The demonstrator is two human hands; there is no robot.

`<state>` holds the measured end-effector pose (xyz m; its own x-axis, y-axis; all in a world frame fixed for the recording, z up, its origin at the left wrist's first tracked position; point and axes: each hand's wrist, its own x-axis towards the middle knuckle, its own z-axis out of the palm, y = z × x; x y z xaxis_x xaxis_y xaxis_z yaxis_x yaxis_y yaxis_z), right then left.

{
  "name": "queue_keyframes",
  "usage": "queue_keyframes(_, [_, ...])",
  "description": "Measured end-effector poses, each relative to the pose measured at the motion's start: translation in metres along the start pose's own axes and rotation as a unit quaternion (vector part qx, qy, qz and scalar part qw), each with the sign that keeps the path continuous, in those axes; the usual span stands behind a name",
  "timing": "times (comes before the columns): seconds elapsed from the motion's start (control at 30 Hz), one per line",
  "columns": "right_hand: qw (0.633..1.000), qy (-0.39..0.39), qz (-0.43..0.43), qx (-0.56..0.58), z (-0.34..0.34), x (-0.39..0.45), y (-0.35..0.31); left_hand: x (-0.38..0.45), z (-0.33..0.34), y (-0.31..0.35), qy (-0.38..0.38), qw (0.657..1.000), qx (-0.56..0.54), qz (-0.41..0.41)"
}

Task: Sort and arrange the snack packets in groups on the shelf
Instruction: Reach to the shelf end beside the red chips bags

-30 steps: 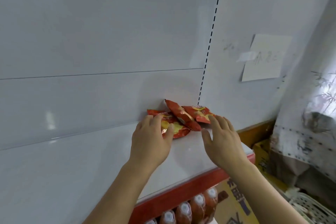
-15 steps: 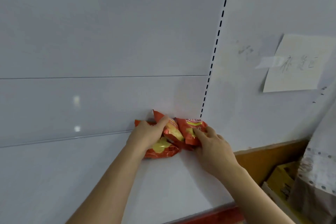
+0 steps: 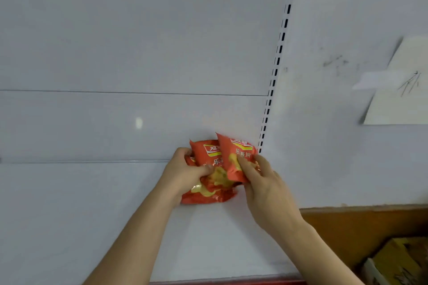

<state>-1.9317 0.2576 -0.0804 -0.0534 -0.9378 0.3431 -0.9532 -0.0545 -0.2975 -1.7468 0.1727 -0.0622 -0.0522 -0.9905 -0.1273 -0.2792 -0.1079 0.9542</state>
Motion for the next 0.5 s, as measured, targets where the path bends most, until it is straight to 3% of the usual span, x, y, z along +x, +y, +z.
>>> queue_keyframes(0.27, [0.992,-0.043,-0.107,0.058,-0.006,-0.007,-0.003,-0.01,-0.003,0.008,-0.068,0.986,-0.149,-0.028])
queue_keyframes(0.4, [0.977,0.038,-0.153,0.145,-0.012,-0.012,-0.027,-0.029,-0.011,0.005,-0.014,0.99,-0.139,0.036])
queue_keyframes(0.5, [0.959,0.112,-0.09,0.243,-0.016,-0.01,-0.052,-0.045,-0.029,0.003,0.014,0.987,-0.147,0.068])
